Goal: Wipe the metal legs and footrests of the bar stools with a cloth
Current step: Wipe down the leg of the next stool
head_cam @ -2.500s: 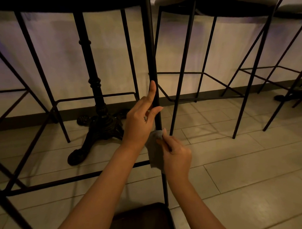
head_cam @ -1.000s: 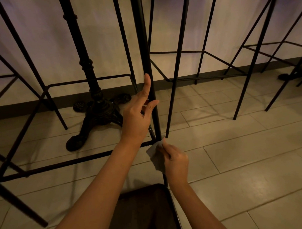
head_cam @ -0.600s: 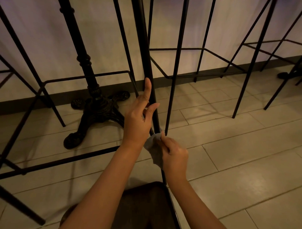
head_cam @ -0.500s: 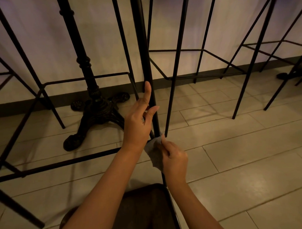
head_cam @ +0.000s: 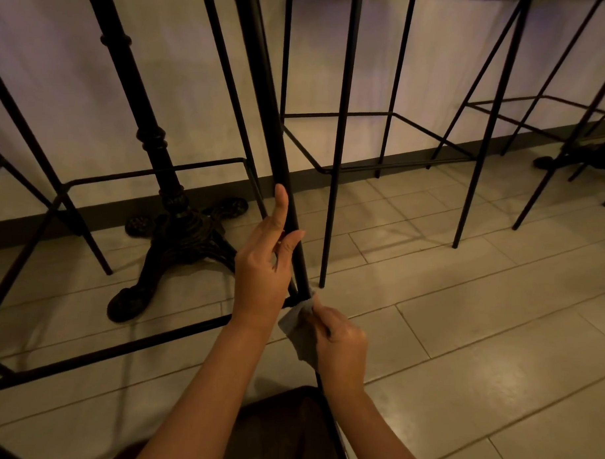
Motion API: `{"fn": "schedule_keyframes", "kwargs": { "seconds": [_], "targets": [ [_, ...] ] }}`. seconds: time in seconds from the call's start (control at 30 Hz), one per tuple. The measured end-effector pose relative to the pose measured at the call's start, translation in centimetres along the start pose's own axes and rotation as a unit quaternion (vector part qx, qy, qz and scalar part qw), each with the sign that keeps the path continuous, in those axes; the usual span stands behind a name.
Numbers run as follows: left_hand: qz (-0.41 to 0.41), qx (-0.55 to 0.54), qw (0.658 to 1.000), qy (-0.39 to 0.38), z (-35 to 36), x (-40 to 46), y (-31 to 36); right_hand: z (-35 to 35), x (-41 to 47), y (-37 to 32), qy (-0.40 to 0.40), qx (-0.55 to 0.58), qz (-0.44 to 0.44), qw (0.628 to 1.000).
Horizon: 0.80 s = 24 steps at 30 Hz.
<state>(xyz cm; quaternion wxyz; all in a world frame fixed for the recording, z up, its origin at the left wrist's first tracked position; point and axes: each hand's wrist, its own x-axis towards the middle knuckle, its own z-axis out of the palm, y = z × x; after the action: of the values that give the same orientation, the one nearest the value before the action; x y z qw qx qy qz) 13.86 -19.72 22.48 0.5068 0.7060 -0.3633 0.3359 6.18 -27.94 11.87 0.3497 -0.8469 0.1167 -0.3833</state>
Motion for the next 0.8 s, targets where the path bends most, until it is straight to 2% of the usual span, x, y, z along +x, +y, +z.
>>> {"fn": "schedule_keyframes", "kwargs": {
  "seconds": [0.47,0.8],
  "targets": [
    [0.007,-0.007,1.0,-0.005,0.2,-0.3,0.1,0.0,-0.8,0.5,0.009,0.005,0.0,1.0],
    [0.008,0.008,1.0,-0.008,0.2,-0.6,-0.3,0.8,-1.9,1.6,-0.003,0.01,0.034,0.999]
  ]
}}
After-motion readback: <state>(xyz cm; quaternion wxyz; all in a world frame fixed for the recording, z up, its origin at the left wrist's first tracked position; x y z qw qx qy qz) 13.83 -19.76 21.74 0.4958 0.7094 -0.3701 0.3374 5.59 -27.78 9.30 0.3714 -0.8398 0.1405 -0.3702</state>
